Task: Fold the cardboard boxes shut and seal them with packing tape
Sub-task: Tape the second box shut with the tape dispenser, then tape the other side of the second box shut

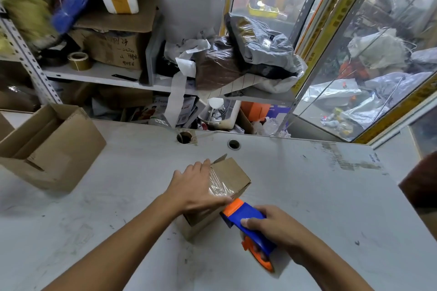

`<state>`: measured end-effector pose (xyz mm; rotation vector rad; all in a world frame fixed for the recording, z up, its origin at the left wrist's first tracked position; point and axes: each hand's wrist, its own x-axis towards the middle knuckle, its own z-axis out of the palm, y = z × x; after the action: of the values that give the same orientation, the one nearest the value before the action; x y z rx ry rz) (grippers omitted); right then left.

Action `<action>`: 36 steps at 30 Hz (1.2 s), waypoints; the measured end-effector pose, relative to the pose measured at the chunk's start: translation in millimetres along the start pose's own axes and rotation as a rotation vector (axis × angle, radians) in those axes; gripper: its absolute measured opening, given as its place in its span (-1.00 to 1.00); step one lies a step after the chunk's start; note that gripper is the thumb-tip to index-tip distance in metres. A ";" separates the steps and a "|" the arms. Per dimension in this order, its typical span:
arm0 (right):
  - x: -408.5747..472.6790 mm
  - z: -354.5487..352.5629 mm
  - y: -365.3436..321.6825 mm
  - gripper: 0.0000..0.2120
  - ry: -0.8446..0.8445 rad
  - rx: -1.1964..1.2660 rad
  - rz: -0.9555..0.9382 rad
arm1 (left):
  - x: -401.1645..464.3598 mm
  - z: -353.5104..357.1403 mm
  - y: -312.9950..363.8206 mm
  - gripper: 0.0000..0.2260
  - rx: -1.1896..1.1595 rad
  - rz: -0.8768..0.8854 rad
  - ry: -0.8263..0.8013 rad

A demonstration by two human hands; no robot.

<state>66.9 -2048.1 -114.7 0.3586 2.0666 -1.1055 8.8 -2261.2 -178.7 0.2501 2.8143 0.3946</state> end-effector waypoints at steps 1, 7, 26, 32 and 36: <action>5.6 -1.2 -4.1 -0.80 -0.004 -0.028 0.021 | -0.3 2.1 3.7 0.15 0.043 -0.016 0.035; 39.4 35.6 7.8 -0.85 -0.103 -0.262 0.260 | -3.1 7.3 11.1 0.06 0.095 -0.039 0.154; 88.2 32.8 88.9 -0.19 0.359 -0.408 0.002 | 4.5 24.1 33.7 -0.09 0.215 0.058 0.144; 93.9 38.2 103.0 -0.08 0.316 -0.536 -0.089 | 8.3 14.7 31.4 0.00 0.176 -0.046 0.091; 84.2 33.1 105.9 -0.08 0.337 -0.605 -0.139 | 13.6 -16.3 6.5 0.07 -0.203 -0.096 0.163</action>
<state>84.2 -2020.8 -250.1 0.1001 2.6318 -0.4630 -8.2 -2256.2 -165.3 0.0398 2.9008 0.7020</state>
